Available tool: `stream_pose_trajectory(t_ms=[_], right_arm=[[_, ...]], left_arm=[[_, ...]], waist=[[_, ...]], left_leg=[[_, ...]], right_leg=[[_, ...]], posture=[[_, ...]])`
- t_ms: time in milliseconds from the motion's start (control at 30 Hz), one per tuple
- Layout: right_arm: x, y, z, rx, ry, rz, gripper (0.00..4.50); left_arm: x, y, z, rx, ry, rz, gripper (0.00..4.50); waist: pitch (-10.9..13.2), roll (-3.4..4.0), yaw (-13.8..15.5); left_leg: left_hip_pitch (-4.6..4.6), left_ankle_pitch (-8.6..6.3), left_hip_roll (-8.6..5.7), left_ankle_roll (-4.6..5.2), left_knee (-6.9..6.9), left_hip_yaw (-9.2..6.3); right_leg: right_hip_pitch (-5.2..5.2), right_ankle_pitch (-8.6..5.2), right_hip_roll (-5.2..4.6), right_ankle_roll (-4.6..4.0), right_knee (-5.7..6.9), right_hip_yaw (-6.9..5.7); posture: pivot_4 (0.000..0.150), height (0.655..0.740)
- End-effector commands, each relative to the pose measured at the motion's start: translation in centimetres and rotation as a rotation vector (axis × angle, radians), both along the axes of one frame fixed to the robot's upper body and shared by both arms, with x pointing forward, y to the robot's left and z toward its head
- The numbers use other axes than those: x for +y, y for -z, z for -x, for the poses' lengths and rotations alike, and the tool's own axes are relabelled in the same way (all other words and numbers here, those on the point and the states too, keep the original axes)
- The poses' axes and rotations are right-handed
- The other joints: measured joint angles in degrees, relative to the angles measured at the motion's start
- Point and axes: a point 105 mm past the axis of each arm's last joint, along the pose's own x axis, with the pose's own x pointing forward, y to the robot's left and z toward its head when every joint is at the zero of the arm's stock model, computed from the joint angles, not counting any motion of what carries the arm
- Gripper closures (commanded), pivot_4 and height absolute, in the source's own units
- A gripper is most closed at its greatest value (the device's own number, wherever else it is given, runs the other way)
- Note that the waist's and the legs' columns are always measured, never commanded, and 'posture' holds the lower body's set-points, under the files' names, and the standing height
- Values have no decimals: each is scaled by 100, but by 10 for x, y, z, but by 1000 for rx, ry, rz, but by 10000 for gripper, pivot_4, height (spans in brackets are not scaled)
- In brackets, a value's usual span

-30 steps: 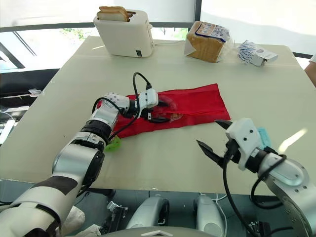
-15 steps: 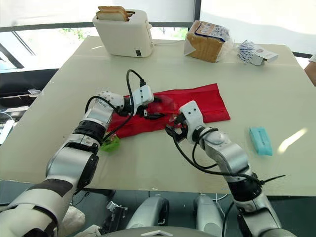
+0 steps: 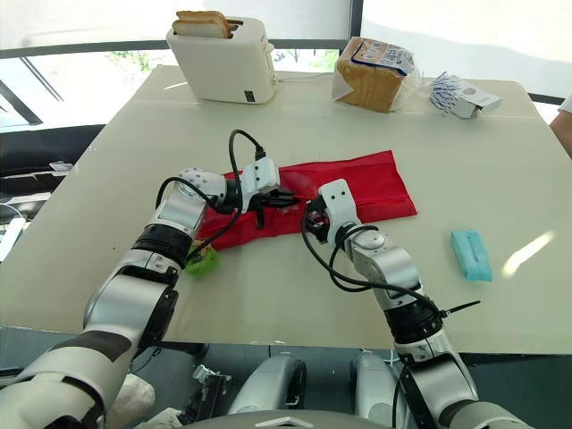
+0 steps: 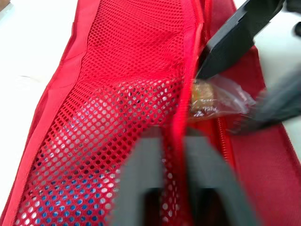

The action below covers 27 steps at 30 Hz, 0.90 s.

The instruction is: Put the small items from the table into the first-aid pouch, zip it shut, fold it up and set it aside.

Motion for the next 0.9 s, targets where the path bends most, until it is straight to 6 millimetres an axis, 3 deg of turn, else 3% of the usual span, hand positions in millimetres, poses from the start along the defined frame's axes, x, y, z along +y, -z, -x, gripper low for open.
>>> stream_pose_trajectory(t_ms=[33,67,133,533,700,900], right_arm=[[-2,-13,-10,-61,65,-23,34443],[-2,-13,-11,-63,81,-36,39005],[-1,-14,-12,-64,108,-69,40981],[-8,-37,-7,-50,247,-239,40984],[-2,-38,-6,-29,251,-253,40984],[-9,-36,-2,-14,316,-266,40984]], left_arm=[[-7,-8,3,-27,35,17,45000],[-7,-7,3,-27,37,15,45000],[-7,-6,3,-27,38,14,45000],[-12,-8,0,-5,-1,38,45000],[-16,-13,1,14,8,46,45000],[-18,-15,5,41,26,29,45000]], waist=[[0,0,5],[0,0,3],[0,0,-5],[0,1,2],[0,1,-5],[0,1,-27]], left_leg=[[0,0,0,0,0,0],[0,0,0,0,0,0],[0,0,0,0,0,0],[-3,2,-2,-4,-2,3],[-3,2,-2,-4,-3,6],[-9,4,-2,-6,-7,24]], right_leg=[[0,0,0,0,0,0],[0,0,-1,0,0,0],[-1,0,-1,0,0,1],[-12,0,-2,0,14,7],[-15,0,-2,0,16,10],[-39,-1,-1,-1,40,31]], posture=[[1500,7400],[1500,7400],[1500,7400],[1500,7400],[1500,7400],[1500,7400]])
